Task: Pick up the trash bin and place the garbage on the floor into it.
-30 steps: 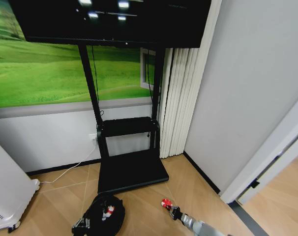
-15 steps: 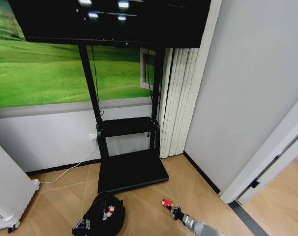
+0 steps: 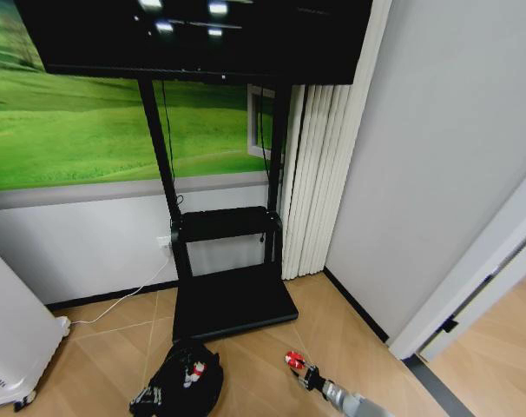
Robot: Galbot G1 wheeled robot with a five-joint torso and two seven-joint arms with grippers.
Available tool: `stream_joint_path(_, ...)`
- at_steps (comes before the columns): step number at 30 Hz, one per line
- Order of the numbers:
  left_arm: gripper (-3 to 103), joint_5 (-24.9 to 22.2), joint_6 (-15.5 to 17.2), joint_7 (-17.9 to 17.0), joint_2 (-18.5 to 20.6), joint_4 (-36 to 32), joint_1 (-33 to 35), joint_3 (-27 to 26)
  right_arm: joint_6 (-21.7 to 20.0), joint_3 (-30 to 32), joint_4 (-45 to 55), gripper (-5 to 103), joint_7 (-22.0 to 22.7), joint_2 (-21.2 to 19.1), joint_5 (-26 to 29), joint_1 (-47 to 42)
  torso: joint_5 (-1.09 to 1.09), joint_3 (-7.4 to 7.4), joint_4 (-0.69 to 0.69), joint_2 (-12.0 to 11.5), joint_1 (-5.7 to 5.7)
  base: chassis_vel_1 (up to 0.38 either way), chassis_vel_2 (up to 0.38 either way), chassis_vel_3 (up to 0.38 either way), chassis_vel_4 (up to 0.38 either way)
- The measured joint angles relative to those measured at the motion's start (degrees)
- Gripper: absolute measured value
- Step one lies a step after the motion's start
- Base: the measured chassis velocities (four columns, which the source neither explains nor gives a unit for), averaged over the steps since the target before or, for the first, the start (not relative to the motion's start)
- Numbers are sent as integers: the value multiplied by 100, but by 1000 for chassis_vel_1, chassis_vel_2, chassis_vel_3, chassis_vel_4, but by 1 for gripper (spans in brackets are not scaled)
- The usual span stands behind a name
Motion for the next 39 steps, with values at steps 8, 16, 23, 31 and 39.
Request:
stream_joint_path(8, 6, -26, 11, -19, 47, -8, -8, 8, -152, -51, -77, 86, 99, 27, -8, 75, 0, 0, 1, 0, 0, 0, 0, 0, 0)
stream_joint_path(16, 6, -43, 1, -18, 42, 2, -19, 11, -353, -100, -167, 100, 327, 155, -74, 95, 0, 0, 0, 0, 0, 0, 0, 0, 0)
stream_joint_path(23, 6, -44, -47, 20, 31, 44, -9, 6, -533, -85, -315, 100, 501, 259, -108, 118, 0, 0, 0, 0, 0, 0, 0, 0, 0)
stream_joint_path(31, 6, -73, -52, 30, 37, 61, -75, 55, -644, -62, -400, 100, 547, 317, -98, 140, 0, 0, 0, 0, 0, 0, 0, 0, 0)
stream_joint_path(39, 6, -94, -63, 28, 20, 74, -117, 89, -750, -24, -454, 103, 547, 371, 25, 193, 0, 0, 0, 0, 0, 0, 0, 0, 0)
